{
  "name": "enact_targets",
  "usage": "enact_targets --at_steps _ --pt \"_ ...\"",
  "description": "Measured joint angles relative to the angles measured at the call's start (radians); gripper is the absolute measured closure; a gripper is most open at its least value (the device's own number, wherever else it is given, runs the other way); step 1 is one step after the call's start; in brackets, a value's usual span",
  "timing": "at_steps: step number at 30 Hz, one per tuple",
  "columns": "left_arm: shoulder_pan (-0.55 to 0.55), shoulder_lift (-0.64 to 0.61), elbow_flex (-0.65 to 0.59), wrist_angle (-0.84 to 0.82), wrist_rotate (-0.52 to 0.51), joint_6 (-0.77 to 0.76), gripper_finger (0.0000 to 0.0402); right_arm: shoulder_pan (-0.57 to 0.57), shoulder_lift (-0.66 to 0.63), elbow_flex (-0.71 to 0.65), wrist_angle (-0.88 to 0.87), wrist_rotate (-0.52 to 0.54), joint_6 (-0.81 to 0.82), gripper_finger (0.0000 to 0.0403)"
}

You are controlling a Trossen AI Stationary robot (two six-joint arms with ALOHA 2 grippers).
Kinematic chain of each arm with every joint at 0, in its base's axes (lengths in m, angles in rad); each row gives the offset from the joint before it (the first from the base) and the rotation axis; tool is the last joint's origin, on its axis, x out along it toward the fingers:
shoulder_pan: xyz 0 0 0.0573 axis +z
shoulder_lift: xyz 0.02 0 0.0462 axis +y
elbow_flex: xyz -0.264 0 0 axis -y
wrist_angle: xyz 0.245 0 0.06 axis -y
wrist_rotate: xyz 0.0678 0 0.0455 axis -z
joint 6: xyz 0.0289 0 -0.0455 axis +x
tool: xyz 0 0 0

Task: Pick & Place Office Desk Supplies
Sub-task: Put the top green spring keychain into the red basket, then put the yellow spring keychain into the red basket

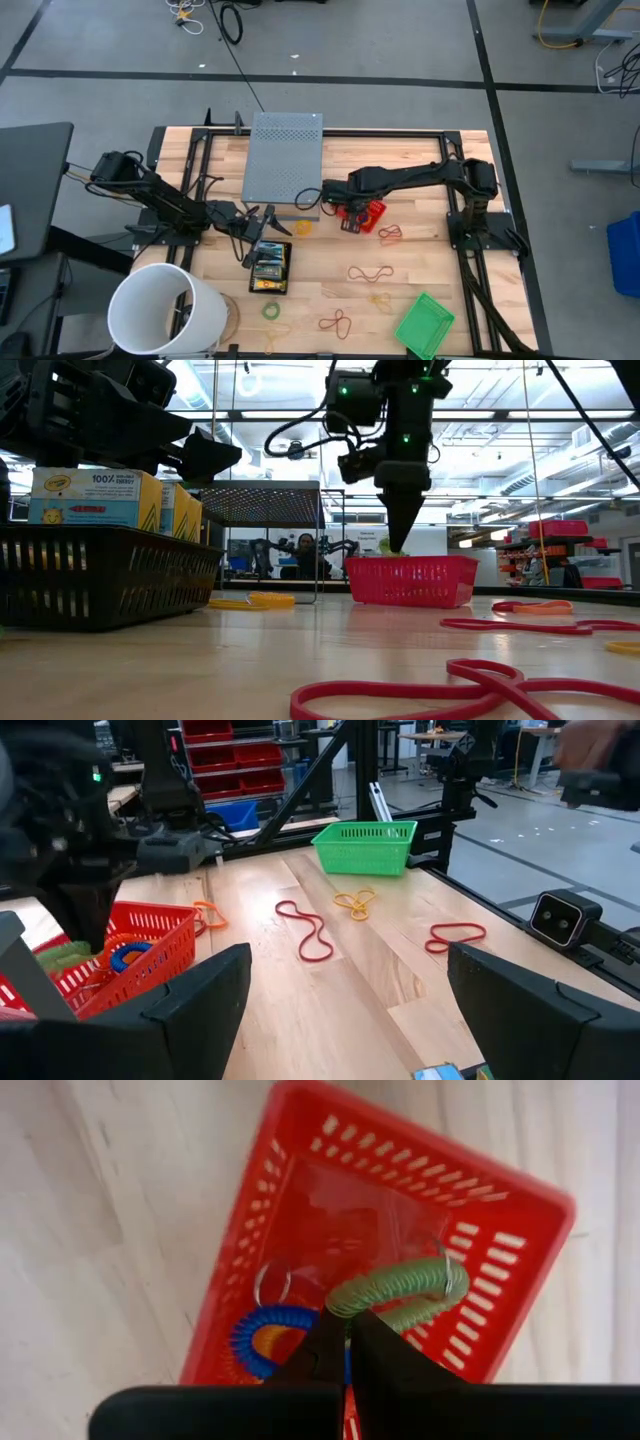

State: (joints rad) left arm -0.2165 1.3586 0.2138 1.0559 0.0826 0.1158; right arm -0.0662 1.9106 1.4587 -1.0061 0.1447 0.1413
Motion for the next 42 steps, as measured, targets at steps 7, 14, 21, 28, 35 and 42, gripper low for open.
enact_targets --at_steps 7,14,21,28,35,42 --pt "0.000 0.000 0.000 0.000 0.000 0.000 0.0063 -0.018 0.000 -0.052 0.020 -0.011 0.025 0.0359" --pt "0.000 0.000 0.000 0.000 -0.003 0.005 0.0063 -0.002 0.000 -0.052 0.091 -0.009 0.018 0.0279" --pt "0.000 0.000 0.000 0.000 -0.003 0.008 0.0063 0.026 -0.002 -0.052 0.088 0.128 -0.005 0.0234" --pt "0.000 0.000 0.000 0.001 -0.003 0.008 0.0063 0.118 -0.030 -0.052 0.097 0.170 -0.050 0.0232" --pt "0.000 0.000 0.000 0.003 -0.003 0.008 0.0063 0.239 -0.043 -0.052 0.256 0.029 -0.146 0.0231" --pt "0.000 0.000 0.000 0.003 0.000 0.008 0.0063 0.287 -0.045 -0.078 0.494 0.003 -0.299 0.0231"
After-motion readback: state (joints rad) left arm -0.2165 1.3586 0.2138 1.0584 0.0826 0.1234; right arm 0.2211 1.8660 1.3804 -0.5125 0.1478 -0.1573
